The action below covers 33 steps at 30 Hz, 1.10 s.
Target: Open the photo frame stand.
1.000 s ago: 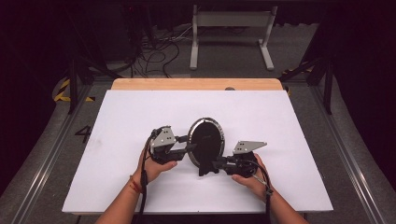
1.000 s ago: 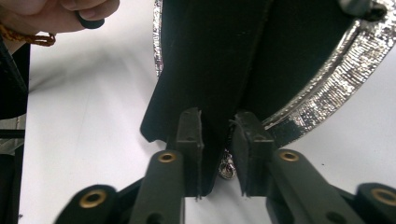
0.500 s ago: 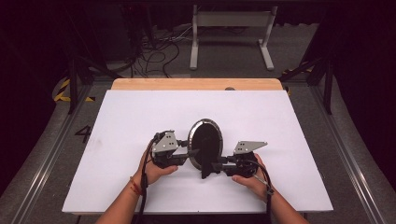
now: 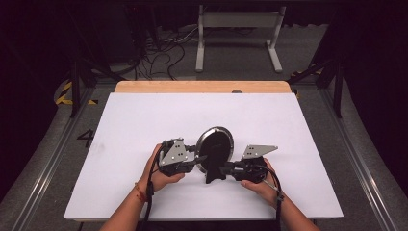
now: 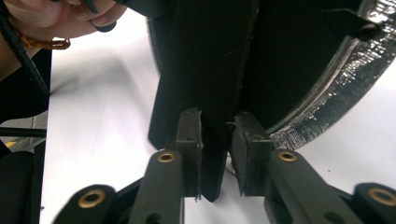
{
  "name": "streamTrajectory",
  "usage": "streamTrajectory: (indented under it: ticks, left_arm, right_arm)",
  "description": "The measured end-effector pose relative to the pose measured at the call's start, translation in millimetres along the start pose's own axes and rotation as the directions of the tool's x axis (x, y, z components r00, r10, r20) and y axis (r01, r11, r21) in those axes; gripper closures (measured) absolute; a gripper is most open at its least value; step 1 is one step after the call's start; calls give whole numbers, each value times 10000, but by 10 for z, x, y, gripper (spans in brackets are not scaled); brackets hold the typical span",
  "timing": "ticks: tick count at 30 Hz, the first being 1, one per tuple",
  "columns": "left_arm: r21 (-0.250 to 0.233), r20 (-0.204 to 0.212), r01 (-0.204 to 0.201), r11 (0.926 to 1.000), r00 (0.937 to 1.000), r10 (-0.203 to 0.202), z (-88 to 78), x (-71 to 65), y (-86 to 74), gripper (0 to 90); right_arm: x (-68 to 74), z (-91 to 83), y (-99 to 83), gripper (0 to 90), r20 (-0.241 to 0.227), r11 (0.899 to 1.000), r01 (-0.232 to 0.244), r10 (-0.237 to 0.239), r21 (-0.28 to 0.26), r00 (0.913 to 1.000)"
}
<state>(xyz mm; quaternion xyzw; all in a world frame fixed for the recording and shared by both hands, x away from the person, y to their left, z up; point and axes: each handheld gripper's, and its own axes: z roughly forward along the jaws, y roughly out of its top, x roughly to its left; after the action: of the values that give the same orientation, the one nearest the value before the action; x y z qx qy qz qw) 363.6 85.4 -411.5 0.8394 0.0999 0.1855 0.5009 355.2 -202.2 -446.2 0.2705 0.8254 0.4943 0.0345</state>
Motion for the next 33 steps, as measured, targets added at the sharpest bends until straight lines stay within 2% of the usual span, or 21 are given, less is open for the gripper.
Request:
streamTrajectory:
  ticks: [1,2,3,8,14,17,18,24,27,29,32,33]
  left_arm:
    - [55,-114,-90,9999,9999,91,-15,14,-25,639]
    - [55,-114,-90,9999,9999,91,-15,14,-25,644]
    - [-25,-44,-49,10000,10000,49,-26,7,-37,649]
    - [-115,53,-17,9999,10000,18,-33,-17,-49,669]
    - [604,124,-55,9982,9999,47,60,-40,-132,631]
    - [1007,369,27,9949,9993,-65,126,-42,-159,619]
    - [1114,433,-65,9938,9991,17,151,-51,-166,619]
    - [1024,432,20,9947,9990,-65,181,-52,-181,619]
    - [1073,283,-47,9942,9996,17,183,-62,-174,616]
    - [1048,28,-227,9942,9997,225,196,-61,-170,620]
    - [932,-338,-241,9954,9991,273,196,-49,-175,662]
    - [932,-338,-241,9954,9991,273,196,-49,-175,694]
  right_arm:
    - [36,0,7,785,-55,9998,200,-200,-8,9998]
    - [36,0,7,785,-55,9998,200,-200,-8,9998]
    - [77,4,17,784,-33,9990,449,-449,63,9990]
    - [96,15,13,779,102,9988,485,-485,-18,9988]
    - [108,15,16,781,181,9986,532,-531,-43,9984]
    - [111,11,18,781,182,9985,536,-535,-60,9984]
    - [112,11,19,781,182,9985,552,-551,-55,9983]
    - [116,3,20,780,190,9981,615,-614,-37,9979]
    - [120,4,22,785,217,9978,658,-658,-8,9976]
    - [117,-4,27,784,226,9977,681,-681,11,9974]
    - [114,-15,46,779,267,9978,661,-662,44,9974]
    - [114,-15,46,779,267,9978,661,-662,44,9974]
